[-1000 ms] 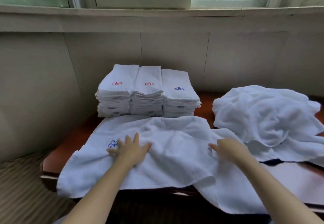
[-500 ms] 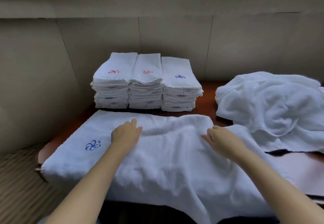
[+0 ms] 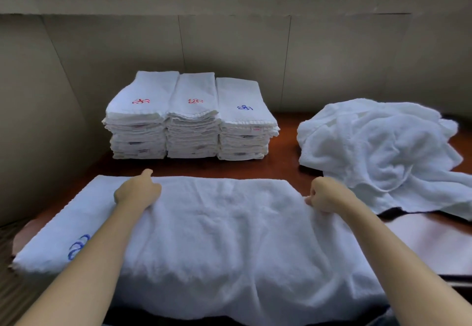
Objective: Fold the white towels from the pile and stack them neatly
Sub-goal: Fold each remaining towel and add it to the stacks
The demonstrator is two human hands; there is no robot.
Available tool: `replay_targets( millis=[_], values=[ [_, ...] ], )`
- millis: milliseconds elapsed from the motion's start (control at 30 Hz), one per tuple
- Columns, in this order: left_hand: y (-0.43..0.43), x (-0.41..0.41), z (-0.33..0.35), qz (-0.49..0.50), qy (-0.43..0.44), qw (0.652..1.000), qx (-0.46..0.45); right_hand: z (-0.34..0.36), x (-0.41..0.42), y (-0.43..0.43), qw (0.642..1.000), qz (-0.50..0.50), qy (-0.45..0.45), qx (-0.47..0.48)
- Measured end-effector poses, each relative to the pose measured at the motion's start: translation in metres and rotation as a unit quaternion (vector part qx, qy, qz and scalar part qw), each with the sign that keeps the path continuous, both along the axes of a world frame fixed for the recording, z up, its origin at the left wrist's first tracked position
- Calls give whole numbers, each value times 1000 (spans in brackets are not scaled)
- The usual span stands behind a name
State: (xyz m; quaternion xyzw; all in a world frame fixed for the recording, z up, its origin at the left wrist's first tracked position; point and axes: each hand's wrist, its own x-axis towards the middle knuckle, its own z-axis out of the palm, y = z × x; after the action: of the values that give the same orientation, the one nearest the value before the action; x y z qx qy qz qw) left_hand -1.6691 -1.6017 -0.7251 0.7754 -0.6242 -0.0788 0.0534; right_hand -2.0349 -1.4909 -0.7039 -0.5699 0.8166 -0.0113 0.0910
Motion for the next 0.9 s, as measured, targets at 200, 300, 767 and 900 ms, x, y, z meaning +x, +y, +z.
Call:
replay_targets(
  millis=[200,300,767,900],
  values=[
    [-9,1,-2,0,1,1000,-10,31,-15,6,890,-136,47,-434],
    [-9,-1,-3,3,-8,1000,-8,35,-16,15,970,-157,96,-156],
    [-12,2,8,1,12,1000,18,-28,-3,-53,982,118,70,-129],
    [-15,23,8,12,47,998,38,-29,-8,-71,987,124,74,-68]
  ],
)
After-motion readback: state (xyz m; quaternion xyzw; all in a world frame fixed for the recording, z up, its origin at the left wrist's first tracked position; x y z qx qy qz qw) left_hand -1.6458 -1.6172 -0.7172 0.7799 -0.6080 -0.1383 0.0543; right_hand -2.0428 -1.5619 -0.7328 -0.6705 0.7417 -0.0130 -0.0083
